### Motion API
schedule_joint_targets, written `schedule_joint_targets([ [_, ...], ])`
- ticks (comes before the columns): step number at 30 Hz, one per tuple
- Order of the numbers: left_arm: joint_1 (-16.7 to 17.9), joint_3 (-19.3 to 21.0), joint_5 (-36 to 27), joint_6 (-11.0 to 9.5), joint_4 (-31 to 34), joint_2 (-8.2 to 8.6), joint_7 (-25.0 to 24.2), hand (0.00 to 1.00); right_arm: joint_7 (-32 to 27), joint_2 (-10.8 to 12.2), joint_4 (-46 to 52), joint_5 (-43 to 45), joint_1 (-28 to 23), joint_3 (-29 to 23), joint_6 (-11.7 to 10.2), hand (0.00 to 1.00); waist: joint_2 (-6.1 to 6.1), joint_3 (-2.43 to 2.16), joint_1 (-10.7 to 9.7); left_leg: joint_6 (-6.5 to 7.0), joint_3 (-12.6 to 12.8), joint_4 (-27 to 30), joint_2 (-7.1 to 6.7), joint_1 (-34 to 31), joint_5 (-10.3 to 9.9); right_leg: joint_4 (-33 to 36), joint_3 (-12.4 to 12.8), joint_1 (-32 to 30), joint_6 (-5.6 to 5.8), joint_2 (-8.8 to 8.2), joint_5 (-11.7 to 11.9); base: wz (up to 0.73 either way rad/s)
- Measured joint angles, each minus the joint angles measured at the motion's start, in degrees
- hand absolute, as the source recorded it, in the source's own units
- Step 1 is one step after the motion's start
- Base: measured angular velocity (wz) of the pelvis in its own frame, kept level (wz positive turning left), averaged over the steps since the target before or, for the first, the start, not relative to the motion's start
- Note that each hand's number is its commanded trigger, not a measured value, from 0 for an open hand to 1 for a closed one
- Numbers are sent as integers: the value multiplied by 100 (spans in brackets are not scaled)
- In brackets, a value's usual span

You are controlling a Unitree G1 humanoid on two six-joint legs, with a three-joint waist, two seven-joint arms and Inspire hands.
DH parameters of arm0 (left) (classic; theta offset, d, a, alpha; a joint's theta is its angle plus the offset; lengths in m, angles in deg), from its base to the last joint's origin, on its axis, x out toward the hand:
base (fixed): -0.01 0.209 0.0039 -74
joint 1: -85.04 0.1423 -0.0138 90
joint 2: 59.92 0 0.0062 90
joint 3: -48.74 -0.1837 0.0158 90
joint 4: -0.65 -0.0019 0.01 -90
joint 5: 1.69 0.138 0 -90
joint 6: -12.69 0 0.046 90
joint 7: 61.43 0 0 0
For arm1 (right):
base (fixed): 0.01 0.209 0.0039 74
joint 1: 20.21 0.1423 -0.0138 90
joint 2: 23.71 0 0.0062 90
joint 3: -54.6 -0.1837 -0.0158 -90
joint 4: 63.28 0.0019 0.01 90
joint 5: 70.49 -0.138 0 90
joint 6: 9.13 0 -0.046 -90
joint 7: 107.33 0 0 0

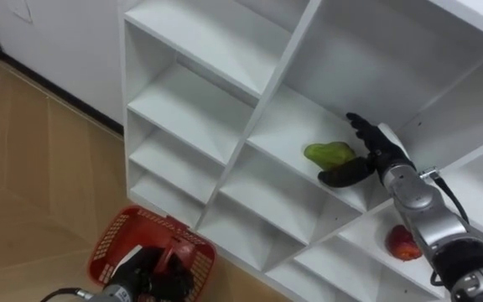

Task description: Collect fruits from the closet

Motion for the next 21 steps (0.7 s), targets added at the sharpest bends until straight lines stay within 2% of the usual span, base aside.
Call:
schedule_joint_targets([
  [7, -124, -11, -13, 12, -2, -3, 0, 100, 227, -1, -123, -63, 66, 23, 7, 0, 6, 4, -3, -12, -29, -5, 8, -18, 10, 0, -13, -19, -13, 6, 8, -1],
  [17, -132, -13, -12, 25, -3, -7, 0, 100, 534, -6, -228, -161, 71, 16, 7, 0, 0, -4, 8, -14, -37, -6, 4, -12, 11, 5, -8, -23, -16, 5, 9, 0],
  [21, -132, -25, -14, 130, -2, -7, 0, 100, 544, -6, -239, -166, 72, 18, 46, 0, 8, -11, 8, -13, -38, -4, 2, -11, 11, 6, -9, -18, -16, 4, 10, 0],
])
